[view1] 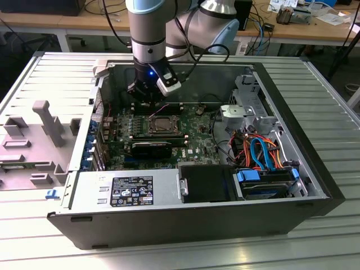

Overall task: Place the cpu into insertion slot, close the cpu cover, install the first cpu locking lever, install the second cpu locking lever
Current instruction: 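Install the first cpu locking lever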

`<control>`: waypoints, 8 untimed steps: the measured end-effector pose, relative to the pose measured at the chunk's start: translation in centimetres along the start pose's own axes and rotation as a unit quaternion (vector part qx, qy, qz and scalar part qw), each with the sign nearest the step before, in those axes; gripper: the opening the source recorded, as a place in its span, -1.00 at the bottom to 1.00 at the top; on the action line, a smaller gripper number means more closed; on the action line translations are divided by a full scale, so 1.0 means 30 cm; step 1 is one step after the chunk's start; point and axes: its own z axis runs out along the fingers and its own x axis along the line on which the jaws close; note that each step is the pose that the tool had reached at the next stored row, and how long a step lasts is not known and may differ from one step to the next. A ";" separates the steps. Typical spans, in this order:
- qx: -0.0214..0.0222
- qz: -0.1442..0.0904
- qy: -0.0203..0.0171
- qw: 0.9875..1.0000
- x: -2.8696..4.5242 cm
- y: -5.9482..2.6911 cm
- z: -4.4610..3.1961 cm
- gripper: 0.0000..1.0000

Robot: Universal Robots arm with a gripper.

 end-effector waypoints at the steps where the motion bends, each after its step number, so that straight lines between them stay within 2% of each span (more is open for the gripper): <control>1: 0.000 0.000 0.000 1.000 -0.016 -0.002 0.009 -0.79; 3: 0.000 0.000 0.001 1.000 -0.064 -0.007 0.039 -0.79; 8: 0.000 0.000 0.001 1.000 -0.072 -0.008 0.040 -0.79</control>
